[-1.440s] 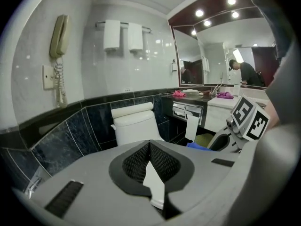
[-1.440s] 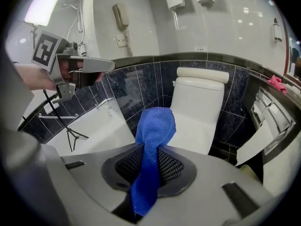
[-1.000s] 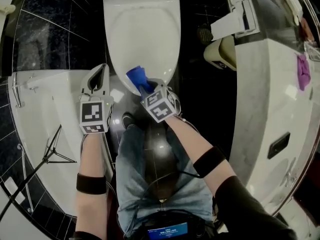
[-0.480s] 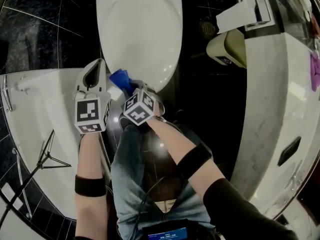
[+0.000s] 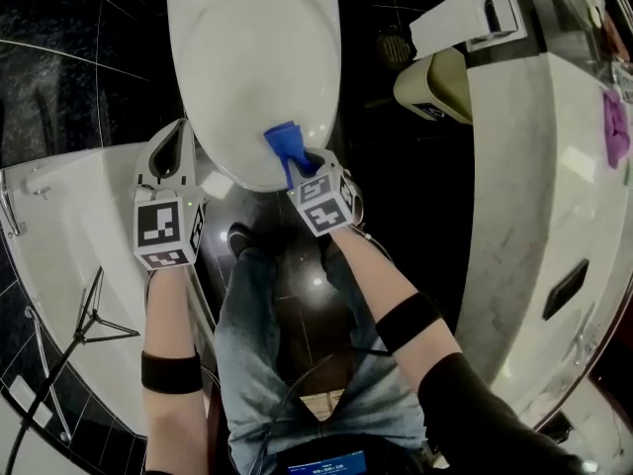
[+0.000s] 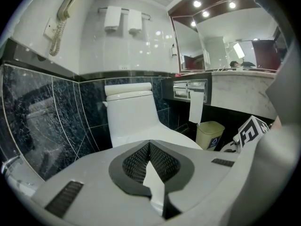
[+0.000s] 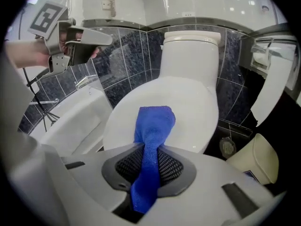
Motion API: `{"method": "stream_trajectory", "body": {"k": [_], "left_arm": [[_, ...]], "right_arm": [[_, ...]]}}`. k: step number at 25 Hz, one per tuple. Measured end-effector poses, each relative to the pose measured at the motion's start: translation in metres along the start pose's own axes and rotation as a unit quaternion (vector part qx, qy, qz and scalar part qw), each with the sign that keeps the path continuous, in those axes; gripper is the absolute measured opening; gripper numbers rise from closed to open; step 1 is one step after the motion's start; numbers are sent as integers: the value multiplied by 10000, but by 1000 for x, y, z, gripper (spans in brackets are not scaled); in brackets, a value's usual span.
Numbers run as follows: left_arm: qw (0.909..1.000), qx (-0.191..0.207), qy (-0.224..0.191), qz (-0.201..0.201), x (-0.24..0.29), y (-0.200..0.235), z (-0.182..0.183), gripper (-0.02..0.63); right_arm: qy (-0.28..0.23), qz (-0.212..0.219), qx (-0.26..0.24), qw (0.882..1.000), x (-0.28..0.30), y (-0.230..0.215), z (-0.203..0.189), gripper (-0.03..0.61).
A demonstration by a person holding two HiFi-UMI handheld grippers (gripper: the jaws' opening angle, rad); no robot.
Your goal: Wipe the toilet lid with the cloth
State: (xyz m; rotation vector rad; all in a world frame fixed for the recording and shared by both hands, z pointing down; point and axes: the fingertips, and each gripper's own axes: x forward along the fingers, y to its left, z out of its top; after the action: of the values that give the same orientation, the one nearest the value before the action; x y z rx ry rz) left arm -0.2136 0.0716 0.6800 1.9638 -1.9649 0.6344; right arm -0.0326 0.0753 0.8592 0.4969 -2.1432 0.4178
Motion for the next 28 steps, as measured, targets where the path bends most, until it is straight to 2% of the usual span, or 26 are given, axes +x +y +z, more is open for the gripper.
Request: {"method": "stream_trajectory", "body": {"k": [6, 12, 14, 17, 21, 25, 28], "left_arm": [[10000, 21, 36, -64, 2, -2, 3, 0], [10000, 29, 65, -11, 3, 5, 1, 0], [10000, 9, 35, -14, 3, 7, 4, 0], [10000, -19, 65, -2, 2, 15, 8, 0], [10000, -47, 32, 46, 5, 26, 16, 0], [9999, -36, -29, 139, 11, 41, 20, 0], [9999, -22, -29, 96, 14, 44, 23, 0]], "right_arm": [[159, -469, 419, 9979, -9, -54, -16, 86], [505, -950, 628, 9922, -12, -97, -32, 86], [428, -1032, 807, 9905, -18, -103, -24, 83], [13, -721, 698, 9950, -23, -70, 21, 83], [-360, 230, 349, 9985, -3, 28, 83, 83], [-253, 888, 154, 9956, 41, 107, 114, 84], [44, 979, -105, 9951, 72, 130, 116, 84]]}}
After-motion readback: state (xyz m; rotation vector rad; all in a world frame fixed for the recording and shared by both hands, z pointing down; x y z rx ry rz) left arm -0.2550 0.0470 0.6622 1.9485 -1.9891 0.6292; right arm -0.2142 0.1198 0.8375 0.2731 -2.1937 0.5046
